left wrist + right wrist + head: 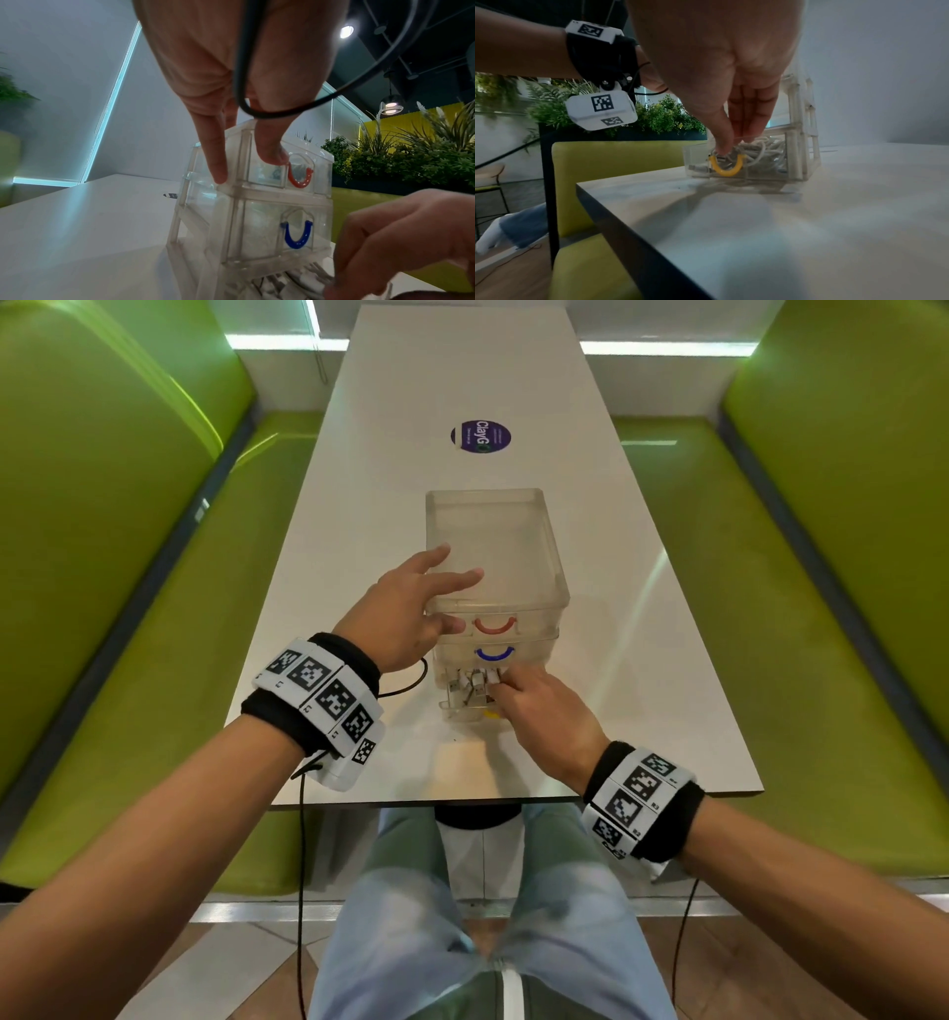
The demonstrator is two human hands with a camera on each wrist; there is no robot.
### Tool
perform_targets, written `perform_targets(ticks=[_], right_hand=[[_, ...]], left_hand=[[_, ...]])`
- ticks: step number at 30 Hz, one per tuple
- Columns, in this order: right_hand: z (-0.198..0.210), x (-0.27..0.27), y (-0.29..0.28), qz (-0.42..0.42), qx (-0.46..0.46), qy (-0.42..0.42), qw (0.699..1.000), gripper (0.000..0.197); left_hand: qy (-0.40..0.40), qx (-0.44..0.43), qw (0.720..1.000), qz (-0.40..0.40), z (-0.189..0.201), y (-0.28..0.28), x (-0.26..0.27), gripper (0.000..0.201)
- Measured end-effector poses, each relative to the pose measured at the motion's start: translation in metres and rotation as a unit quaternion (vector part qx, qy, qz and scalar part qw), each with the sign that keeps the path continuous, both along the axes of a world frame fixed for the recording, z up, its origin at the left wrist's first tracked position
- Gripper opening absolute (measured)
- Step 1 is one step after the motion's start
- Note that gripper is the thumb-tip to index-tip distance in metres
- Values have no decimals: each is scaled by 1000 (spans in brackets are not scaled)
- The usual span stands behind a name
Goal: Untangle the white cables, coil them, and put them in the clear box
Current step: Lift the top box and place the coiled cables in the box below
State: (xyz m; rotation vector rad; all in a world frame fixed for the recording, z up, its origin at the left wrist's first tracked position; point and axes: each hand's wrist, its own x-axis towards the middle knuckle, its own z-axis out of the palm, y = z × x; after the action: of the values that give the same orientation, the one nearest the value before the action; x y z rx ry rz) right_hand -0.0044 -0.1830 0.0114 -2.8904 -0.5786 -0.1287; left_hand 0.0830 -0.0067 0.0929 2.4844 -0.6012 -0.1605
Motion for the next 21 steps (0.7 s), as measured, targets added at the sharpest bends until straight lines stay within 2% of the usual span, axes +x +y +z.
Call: perform_targets(ticks=[4, 7, 9, 12, 13, 17, 21], right_hand=[[4, 7, 2, -7, -10, -14, 1000, 24], [10, 15, 2, -38, 27, -3, 999, 23], [18, 10, 1, -13, 39, 71, 997, 8], [19, 1, 1, 36, -9, 210, 977, 24], [17, 2, 1, 37, -13, 230, 972, 27], [10, 19, 3, -2, 64, 202, 977, 36], [13, 18, 7, -5, 78, 198, 977, 41]], left_hand=[[3, -9, 1000, 3, 0, 0, 1, 55], [7, -12, 1000, 5, 0, 0, 0, 56], [3, -8, 1000, -1, -1, 1, 0, 56], [0, -5, 1000, -6, -2, 1, 1, 56], [0, -6, 1000, -6, -2, 1, 1, 56], [0, -5, 1000, -11, -1, 1, 1, 55], [1, -10, 1000, -14, -2, 2, 3, 55]])
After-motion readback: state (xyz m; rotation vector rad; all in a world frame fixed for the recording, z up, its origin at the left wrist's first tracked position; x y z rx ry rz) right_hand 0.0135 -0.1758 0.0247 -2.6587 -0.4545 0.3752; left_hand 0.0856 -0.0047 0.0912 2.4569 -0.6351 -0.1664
